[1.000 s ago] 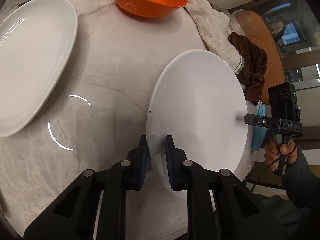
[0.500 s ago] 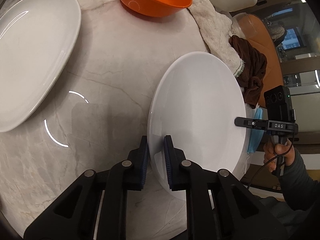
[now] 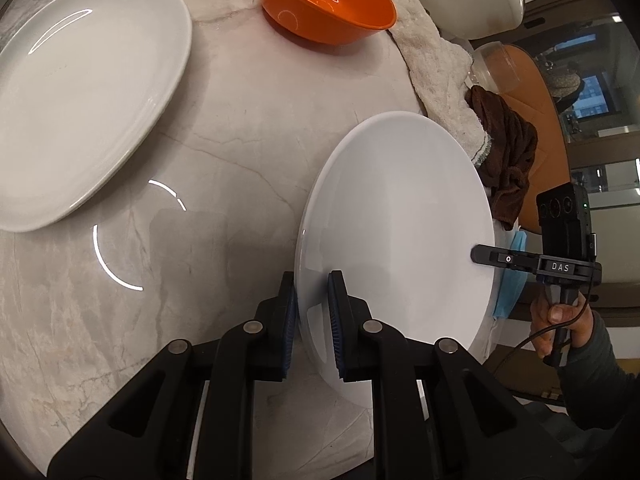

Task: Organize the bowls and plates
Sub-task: 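Lift the large white plate with both grippers and carry it across the table, then lower the large white plate onto the table and open both grippers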

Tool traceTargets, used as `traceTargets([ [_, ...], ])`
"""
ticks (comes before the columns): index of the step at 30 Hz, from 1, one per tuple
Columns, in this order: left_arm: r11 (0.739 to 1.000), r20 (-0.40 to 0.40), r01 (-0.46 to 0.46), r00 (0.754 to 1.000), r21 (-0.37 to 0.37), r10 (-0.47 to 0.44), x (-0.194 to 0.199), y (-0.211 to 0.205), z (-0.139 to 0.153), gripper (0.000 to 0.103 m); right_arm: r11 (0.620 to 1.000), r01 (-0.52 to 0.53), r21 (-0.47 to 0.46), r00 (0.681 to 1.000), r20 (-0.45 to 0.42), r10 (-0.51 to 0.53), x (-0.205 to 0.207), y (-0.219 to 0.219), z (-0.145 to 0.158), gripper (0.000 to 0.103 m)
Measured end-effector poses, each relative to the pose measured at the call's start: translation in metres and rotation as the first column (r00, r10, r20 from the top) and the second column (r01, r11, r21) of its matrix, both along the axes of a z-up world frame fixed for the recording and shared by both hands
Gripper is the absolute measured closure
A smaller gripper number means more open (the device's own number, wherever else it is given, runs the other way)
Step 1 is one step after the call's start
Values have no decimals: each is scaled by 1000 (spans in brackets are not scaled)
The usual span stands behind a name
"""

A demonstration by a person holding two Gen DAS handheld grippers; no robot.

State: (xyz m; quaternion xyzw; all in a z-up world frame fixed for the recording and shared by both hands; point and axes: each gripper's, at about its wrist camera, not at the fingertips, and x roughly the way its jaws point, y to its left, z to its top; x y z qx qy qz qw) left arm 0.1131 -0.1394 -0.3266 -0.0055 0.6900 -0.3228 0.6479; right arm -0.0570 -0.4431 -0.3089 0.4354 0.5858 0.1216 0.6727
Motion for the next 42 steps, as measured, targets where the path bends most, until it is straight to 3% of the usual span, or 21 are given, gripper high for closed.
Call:
traceTargets([
  [9,991,31,-131,991,39,130,-35,66,45,89,992,-121,31,992,24,120,14,43,27,90],
  [17,971,27,-231,973,66,229,-50,163,48,88,970,-242,36,970,29,241,45,127,29,90],
  [28,990,33,-118,993,78,116,-24,233,19,87,979,-200,-51,979,-47,197,66,217,16,87],
  [35,996,30,-56,998,65,54,0,245,-4,86,974,-183,-135,982,-66,175,72,234,21,86],
  [42,998,54,-17,998,56,13,4,246,-7,85,963,-191,-189,981,-74,181,71,241,16,83],
])
